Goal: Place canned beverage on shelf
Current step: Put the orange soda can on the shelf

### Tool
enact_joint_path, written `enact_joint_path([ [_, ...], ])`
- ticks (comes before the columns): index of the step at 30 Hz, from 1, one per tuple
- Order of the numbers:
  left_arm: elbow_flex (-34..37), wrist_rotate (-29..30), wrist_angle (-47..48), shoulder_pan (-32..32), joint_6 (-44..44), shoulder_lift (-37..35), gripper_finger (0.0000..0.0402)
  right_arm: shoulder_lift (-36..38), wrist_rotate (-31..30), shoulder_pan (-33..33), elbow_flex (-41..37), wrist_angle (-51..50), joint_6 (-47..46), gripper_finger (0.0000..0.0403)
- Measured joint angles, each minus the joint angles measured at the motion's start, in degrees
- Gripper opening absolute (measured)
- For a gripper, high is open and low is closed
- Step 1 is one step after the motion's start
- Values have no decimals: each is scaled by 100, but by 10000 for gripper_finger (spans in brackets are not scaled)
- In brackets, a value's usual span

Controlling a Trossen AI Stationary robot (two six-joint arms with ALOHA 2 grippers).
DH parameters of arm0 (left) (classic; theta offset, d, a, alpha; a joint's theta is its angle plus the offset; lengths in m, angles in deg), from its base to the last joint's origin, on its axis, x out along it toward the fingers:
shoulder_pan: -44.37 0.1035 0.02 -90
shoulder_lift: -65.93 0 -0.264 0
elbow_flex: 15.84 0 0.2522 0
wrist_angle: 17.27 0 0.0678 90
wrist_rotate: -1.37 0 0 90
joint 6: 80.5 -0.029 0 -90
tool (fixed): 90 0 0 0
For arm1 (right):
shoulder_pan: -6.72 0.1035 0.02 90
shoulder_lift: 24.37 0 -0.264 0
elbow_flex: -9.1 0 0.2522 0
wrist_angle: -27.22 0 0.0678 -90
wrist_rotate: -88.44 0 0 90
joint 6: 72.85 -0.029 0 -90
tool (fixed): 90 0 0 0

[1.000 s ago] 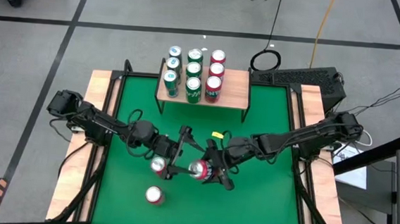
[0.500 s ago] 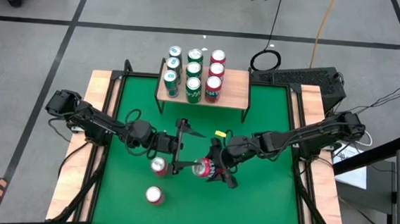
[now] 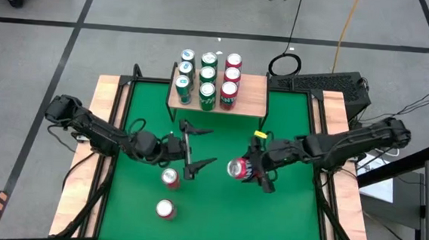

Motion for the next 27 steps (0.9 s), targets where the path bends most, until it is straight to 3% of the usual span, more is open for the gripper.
enact_joint_path([
  [5,9,444,266,-149,579,57,400,555,-861,10,-1156,1798,-563,293],
  [11,9,925,279,-230,1058,349,400,529,-1924,87,-2111,3993,-708,293],
  [17,9,1193,277,-230,1613,841,400,208,-2595,79,-2248,5005,-662,293],
  [24,9,1213,-131,-200,1654,1292,400,-336,-2587,88,-2246,6276,-582,293],
  [27,9,1212,-267,-143,1656,1396,400,-610,-2916,84,-2246,6821,-541,293],
])
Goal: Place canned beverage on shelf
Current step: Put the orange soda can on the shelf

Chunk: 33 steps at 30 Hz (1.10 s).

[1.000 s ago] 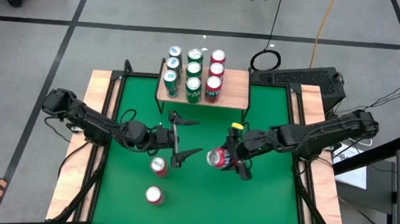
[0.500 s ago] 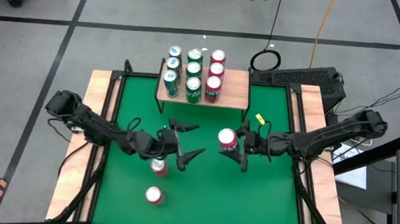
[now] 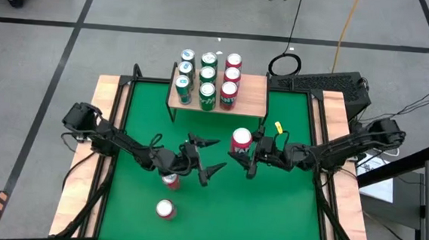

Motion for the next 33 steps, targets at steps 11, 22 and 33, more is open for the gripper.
enact_joint_path([
  [11,-2,-5,154,220,175,29,400,-786,-406,0,94,1112,5,293],
  [22,-2,-765,353,370,273,27,400,-1330,-316,2,637,1029,133,293],
  [33,-2,-1168,421,433,253,27,399,-1356,-63,0,798,815,146,293],
])
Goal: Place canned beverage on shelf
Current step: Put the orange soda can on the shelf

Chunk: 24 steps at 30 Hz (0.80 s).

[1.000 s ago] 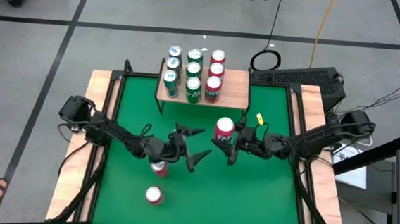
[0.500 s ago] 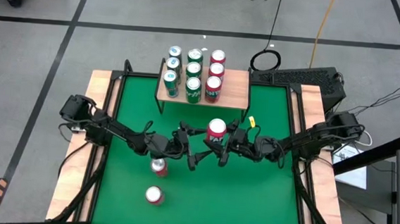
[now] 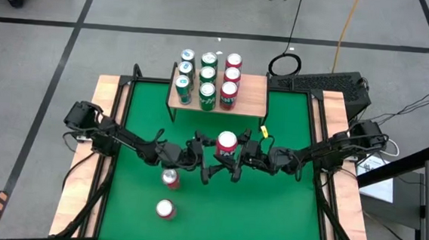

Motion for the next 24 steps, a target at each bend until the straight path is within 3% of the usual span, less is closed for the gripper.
enact_joint_path([
  [4,0,-64,-4,69,34,0,390,0,-1,-2,0,-61,-42,293],
  [16,0,-537,63,178,41,0,303,2,139,-4,0,-139,-16,293],
  [24,0,-543,119,178,35,0,293,4,141,-4,2,-205,65,301],
])
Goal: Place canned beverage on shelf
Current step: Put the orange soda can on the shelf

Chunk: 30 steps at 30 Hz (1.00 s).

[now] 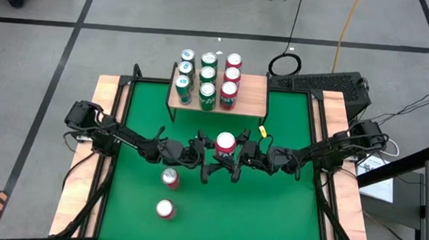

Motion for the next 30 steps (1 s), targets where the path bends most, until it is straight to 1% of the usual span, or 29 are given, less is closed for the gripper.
enact_joint_path([
  [3,0,-88,90,0,12,0,292,0,4,1,0,-39,33,313],
  [8,9,-505,238,0,11,15,291,9,57,6,15,-68,-160,334],
  [15,9,-546,261,-4,-13,11,291,48,350,2,38,-238,-344,349],
  [19,7,-729,247,-4,-46,9,291,241,611,4,273,-1099,-406,349],
  [22,2,-897,222,-4,-49,7,291,429,615,14,490,-1939,-372,350],
  [25,2,-900,186,-4,-134,4,290,619,617,41,706,-2688,-294,350],
  [28,2,-988,121,-2,-191,4,290,793,628,72,861,-3216,-246,350],
  [30,2,-1148,79,2,-199,3,290,905,776,79,956,-3496,-215,350],
])
